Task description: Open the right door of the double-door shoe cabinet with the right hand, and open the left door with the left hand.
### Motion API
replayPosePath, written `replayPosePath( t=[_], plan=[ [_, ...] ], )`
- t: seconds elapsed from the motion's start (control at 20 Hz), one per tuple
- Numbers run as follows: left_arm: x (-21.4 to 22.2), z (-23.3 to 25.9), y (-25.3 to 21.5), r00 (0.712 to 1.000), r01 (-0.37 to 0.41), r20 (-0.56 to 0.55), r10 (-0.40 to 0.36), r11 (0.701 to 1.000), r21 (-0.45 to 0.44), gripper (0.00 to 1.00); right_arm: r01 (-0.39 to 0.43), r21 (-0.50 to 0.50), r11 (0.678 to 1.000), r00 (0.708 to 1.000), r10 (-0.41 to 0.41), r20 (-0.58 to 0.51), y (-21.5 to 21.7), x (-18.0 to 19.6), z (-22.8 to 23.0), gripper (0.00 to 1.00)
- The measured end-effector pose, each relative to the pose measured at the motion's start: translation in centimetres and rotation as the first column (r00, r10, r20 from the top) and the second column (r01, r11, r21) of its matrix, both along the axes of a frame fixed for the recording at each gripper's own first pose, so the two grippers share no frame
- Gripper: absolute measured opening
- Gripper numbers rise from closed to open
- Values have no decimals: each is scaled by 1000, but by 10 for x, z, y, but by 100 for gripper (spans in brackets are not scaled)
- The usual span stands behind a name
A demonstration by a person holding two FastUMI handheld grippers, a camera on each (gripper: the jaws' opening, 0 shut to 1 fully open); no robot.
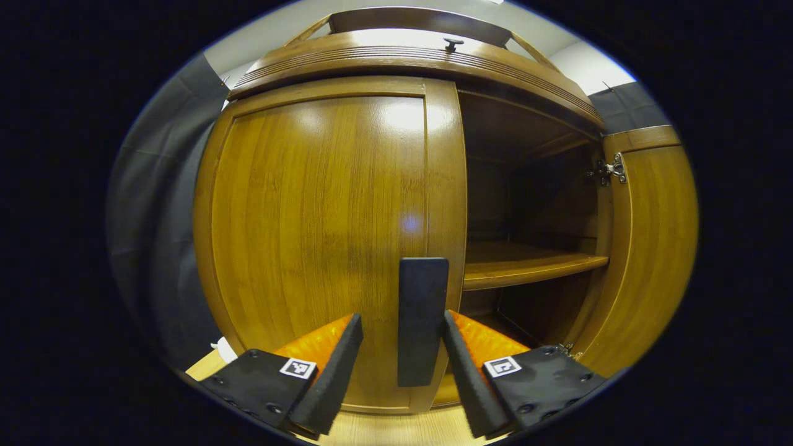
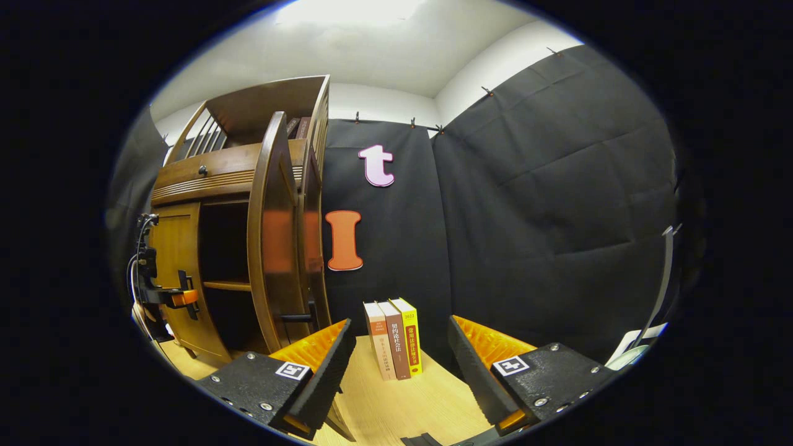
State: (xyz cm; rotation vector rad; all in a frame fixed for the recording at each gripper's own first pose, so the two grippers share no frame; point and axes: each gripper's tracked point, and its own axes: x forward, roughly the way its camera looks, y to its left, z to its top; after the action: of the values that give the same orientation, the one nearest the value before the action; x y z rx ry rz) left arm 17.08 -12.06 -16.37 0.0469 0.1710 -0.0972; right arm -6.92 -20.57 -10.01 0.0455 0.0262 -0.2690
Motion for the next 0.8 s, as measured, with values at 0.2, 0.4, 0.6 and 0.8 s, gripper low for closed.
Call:
replayPosePath(
  t=[0.2,0.4,0.6,0.8],
  plan=[
    [-1,-1,-12,999,40,-8,-40,999,-25,59,-17,5,1000,1000,17,-8,9,0,-3,92],
    [-5,0,-13,999,45,7,-45,999,5,27,-31,-3,1000,999,31,-36,17,-3,-9,92],
    [-23,4,-12,996,93,-1,-93,995,-22,22,-41,3,999,999,41,-31,26,-6,-4,92],
    [-51,8,-7,991,135,-11,-135,990,-36,22,-52,13,999,999,52,-9,37,-12,6,92]
  ],
)
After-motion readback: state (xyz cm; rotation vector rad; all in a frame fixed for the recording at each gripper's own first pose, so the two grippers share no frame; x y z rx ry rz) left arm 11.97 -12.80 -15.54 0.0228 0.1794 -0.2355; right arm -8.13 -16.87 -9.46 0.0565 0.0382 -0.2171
